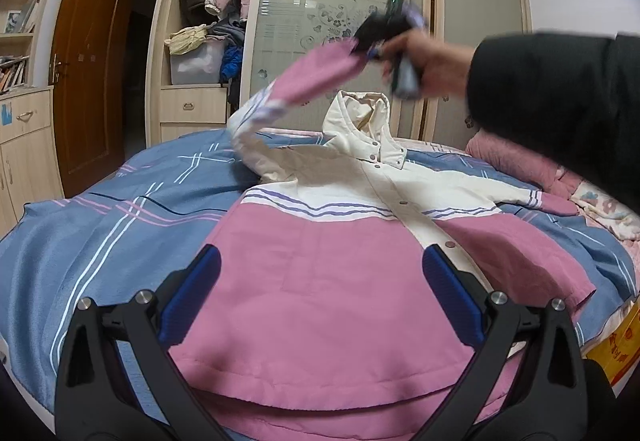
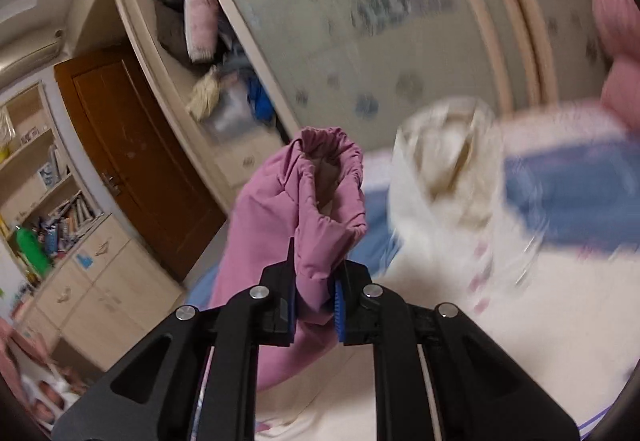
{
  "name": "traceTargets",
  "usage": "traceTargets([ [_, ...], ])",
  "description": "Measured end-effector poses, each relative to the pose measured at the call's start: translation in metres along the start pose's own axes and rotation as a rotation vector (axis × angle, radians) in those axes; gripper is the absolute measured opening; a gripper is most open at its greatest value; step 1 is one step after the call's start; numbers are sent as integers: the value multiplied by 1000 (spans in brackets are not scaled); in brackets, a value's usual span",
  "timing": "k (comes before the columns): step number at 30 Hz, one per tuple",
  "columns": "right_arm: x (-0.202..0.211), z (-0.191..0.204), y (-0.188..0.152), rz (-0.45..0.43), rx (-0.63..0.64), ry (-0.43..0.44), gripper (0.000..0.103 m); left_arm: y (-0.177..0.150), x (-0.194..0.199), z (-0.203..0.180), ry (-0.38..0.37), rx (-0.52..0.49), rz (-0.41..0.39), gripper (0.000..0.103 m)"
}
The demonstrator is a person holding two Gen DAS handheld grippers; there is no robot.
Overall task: Fold large clothes
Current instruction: 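Grasp the pink sleeve cuff with the right gripper and lift it, then fold the sleeve across the jacket body with the right gripper and release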
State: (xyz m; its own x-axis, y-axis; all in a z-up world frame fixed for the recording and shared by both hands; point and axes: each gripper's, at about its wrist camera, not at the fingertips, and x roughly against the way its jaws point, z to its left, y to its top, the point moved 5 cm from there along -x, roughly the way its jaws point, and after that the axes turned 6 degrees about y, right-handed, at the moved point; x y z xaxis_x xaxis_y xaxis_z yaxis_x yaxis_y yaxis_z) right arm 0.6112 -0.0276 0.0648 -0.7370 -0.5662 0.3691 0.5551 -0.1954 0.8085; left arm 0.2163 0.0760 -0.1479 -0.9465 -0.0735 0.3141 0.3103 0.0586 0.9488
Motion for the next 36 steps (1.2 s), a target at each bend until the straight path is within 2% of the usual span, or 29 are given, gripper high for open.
traceTargets([
  [4, 42, -33, 23, -41, 6, -65, 14, 0, -1, -5, 5, -13, 1, 101],
  [7, 78, -93, 16, -60, -33, -165, 14, 0, 0, -8, 10, -25, -1, 101],
  [9, 85, -135, -3, -47, -65, -232, 14, 0, 0, -8, 11, -29, 0, 101],
  [12, 96, -204, -53, -1, -165, -329, 14, 0, 0, -9, 13, -31, 1, 101],
  [16, 82, -260, -127, 108, -202, -445, 19, 1, 3, -12, 16, -34, 0, 101],
  [18, 76, -282, -160, 161, -227, -508, 33, 2, 3, -11, 17, -38, -2, 101],
  [19, 78, -285, -167, 156, -235, -523, 40, 2, 4, -12, 21, -42, -2, 101],
  [20, 86, -288, -172, 126, -245, -543, 63, 2, 5, -13, 24, -46, -1, 101],
  [21, 96, -290, -173, 92, -252, -570, 84, 3, 5, -13, 28, -49, -2, 101],
  [22, 114, -289, -172, 26, -257, -592, 88, 3, 6, -13, 34, -53, -4, 101],
  [25, 162, -267, -168, -84, -228, -533, 88, 3, 7, -15, 42, -64, 0, 101],
  [28, 218, -213, -174, -157, -144, -410, 89, 3, 9, -15, 53, -67, -3, 101],
  [30, 273, -152, -200, -197, -11, -344, 102, 5, 14, -12, 54, -49, -16, 101],
  [32, 317, -110, -231, -243, 90, -342, 102, 6, 17, -8, 52, -21, -17, 101],
  [36, 363, -58, -294, -249, 252, -365, 102, 6, 15, -3, 60, 37, 3, 101],
])
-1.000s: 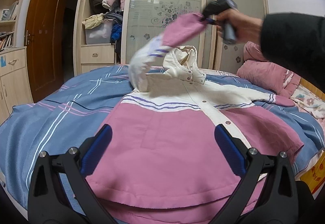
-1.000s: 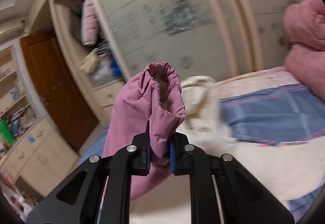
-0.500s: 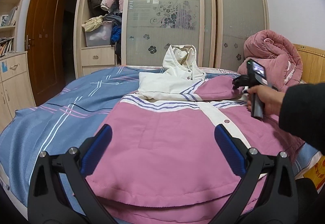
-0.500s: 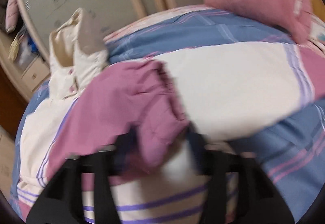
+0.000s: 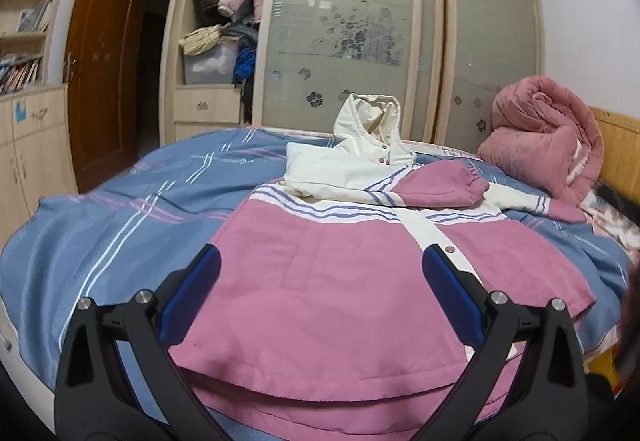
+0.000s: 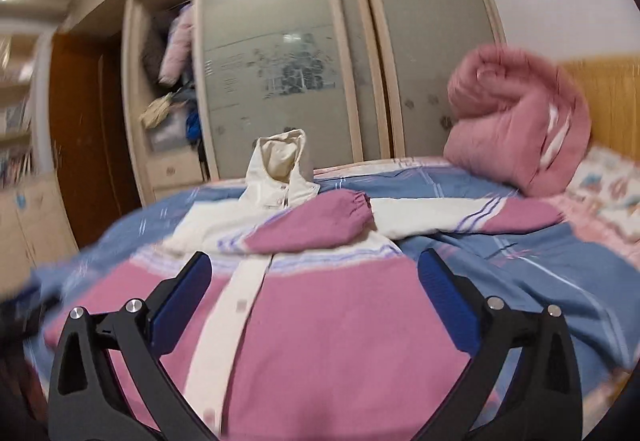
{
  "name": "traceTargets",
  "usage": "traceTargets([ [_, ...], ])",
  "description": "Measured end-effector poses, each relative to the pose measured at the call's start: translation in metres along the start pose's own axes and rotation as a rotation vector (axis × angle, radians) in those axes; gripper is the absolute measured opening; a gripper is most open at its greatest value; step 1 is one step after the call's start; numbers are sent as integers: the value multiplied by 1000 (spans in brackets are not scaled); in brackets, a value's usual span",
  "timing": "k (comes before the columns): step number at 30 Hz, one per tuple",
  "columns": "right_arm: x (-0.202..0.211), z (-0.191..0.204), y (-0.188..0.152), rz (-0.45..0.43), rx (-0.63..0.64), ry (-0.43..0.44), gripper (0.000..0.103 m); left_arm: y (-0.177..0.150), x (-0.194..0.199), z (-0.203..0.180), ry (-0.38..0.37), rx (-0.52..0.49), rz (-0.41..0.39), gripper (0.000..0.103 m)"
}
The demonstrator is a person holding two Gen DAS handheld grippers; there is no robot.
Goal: Fold large clothes
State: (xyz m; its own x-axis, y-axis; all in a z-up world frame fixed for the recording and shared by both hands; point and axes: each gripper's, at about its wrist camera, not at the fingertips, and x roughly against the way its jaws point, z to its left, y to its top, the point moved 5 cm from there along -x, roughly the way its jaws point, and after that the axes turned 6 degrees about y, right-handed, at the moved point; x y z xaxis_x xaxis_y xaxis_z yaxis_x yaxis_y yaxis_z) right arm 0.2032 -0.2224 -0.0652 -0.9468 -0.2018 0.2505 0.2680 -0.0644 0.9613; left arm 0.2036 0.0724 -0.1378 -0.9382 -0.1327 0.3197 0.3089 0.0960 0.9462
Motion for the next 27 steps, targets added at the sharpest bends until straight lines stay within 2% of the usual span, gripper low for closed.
traceTargets([
  [3, 17, 11, -23, -25, 86, -35, 102, 0, 1, -1, 10, 15, -3, 101],
  [5, 11, 15, -30, 28, 128, -91, 102, -1, 3, -8, 17, -1, -11, 101],
  [8, 11, 10, -35, 44, 142, -96, 102, -3, 6, -20, 97, -67, -25, 101],
  [11, 7, 5, -38, 66, 129, -92, 102, -4, 6, -28, 125, -124, -35, 101],
  [19, 6, 5, -41, 86, 115, -73, 102, -3, -2, -15, 132, -87, 7, 101],
  [27, 5, 5, -41, 86, 115, -82, 102, -3, -4, -10, 135, -84, 5, 101],
])
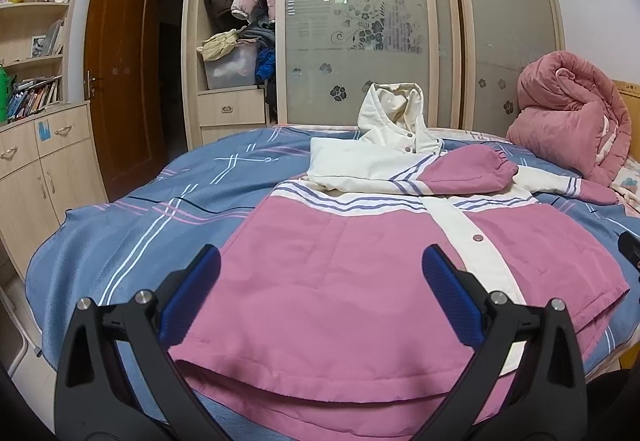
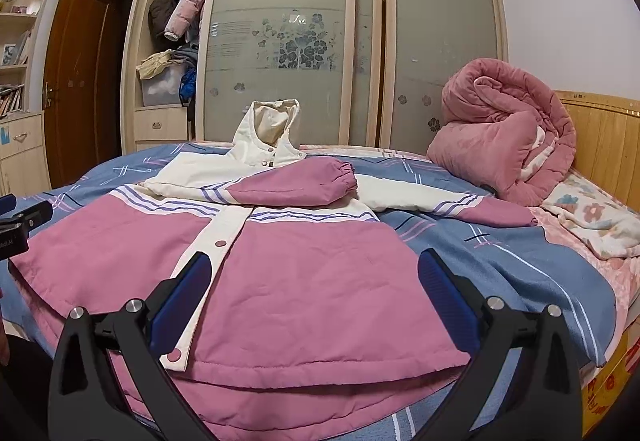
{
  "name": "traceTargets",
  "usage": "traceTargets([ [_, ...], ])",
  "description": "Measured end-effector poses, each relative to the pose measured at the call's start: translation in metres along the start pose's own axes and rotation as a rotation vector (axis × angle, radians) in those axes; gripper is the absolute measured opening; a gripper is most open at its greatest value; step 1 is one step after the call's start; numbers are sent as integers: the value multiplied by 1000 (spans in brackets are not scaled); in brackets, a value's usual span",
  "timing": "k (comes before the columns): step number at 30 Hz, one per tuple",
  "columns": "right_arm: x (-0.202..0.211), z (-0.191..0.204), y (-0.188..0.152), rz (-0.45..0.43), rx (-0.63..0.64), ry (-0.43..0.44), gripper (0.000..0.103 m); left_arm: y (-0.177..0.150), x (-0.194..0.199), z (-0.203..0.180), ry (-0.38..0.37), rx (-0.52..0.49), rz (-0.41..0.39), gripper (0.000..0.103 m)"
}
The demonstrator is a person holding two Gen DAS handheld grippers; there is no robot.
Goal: Fold large clothes
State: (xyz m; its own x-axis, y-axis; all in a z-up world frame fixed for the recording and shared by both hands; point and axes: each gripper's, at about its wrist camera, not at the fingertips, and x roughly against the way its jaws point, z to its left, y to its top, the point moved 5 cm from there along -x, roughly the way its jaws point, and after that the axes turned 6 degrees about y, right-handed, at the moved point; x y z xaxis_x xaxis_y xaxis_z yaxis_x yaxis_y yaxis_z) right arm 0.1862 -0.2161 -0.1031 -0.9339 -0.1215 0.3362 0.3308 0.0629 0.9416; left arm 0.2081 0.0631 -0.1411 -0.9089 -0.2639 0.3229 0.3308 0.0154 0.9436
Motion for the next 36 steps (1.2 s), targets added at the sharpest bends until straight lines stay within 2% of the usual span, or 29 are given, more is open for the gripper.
traceTargets([
  [36, -2, -14, -1, 25, -32, -16, 102, 0, -6, 9, -27, 36, 8, 101],
])
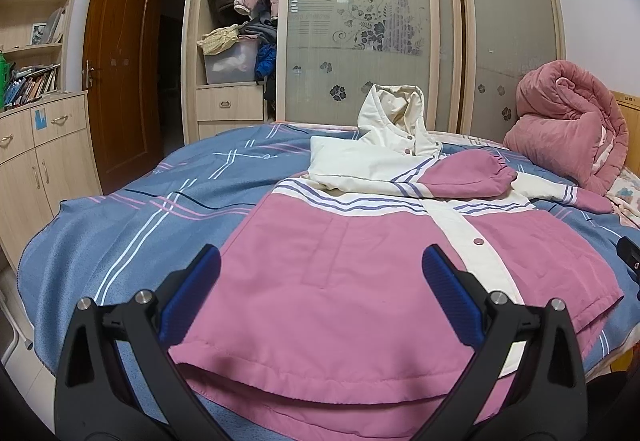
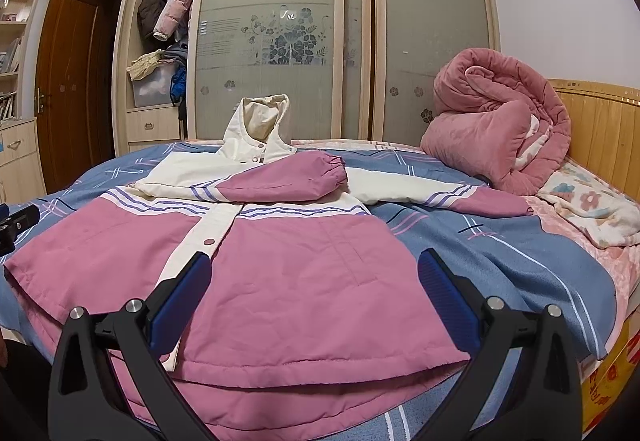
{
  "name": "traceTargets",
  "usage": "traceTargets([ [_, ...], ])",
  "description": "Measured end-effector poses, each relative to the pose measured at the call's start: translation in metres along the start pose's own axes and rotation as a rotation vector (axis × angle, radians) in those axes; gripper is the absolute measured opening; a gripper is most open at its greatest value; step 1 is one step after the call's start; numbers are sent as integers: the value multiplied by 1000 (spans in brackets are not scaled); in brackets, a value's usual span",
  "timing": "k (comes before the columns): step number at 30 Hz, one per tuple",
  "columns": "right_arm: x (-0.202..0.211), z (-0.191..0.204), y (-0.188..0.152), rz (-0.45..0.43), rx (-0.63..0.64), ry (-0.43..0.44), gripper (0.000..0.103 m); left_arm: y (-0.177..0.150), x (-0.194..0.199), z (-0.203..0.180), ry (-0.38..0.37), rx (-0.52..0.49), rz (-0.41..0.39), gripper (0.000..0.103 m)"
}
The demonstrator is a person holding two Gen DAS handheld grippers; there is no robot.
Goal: Fold large clothes
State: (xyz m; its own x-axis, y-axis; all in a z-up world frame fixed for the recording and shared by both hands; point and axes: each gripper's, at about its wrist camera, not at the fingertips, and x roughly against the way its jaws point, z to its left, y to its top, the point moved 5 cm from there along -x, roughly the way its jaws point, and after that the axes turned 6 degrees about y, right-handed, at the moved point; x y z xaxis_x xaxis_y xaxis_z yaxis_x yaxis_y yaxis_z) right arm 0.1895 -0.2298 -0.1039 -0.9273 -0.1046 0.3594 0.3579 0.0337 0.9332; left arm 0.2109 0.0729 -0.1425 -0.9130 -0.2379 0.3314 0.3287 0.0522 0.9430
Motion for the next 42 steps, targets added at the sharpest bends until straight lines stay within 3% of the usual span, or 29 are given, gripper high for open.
traceTargets([
  [3, 4, -2, 1, -20, -15, 2, 102, 0, -1, 2, -1, 4, 1, 101],
  [6, 13, -20, 4, -67, -112, 22, 102, 1, -1, 2, -2, 10, 3, 101],
  [9, 18, -59, 15, -132, -326, 153, 102, 0, 0, 2, -9, 17, 0, 101],
  [17, -40, -254, 82, -113, -773, 172, 102, -2, -5, -2, -20, 15, 5, 101],
  [19, -74, -311, 81, -64, -892, 183, 102, -2, -6, -2, -23, 18, 6, 101],
  [23, -125, -382, 49, 29, -1124, 189, 100, -3, -8, -1, -25, 23, 8, 101],
  [26, -152, -409, 27, 59, -1155, 134, 91, -3, -12, 0, -26, 28, 23, 101],
  [30, -184, -418, 13, 79, -1148, 127, 78, -4, -16, -3, -24, 19, 33, 101],
  [35, -220, -433, -8, 146, -1141, 25, 73, -5, -19, -10, -15, -15, 40, 101],
  [38, -229, -444, -25, 185, -1182, -46, 67, -5, -17, -10, -13, -21, 27, 101],
  [39, -230, -448, -33, 202, -1214, -77, 61, -5, -17, -10, -12, -23, 24, 101],
  [42, -230, -455, -41, 167, -1252, -110, 56, -6, -20, -11, -13, -25, 33, 101],
])
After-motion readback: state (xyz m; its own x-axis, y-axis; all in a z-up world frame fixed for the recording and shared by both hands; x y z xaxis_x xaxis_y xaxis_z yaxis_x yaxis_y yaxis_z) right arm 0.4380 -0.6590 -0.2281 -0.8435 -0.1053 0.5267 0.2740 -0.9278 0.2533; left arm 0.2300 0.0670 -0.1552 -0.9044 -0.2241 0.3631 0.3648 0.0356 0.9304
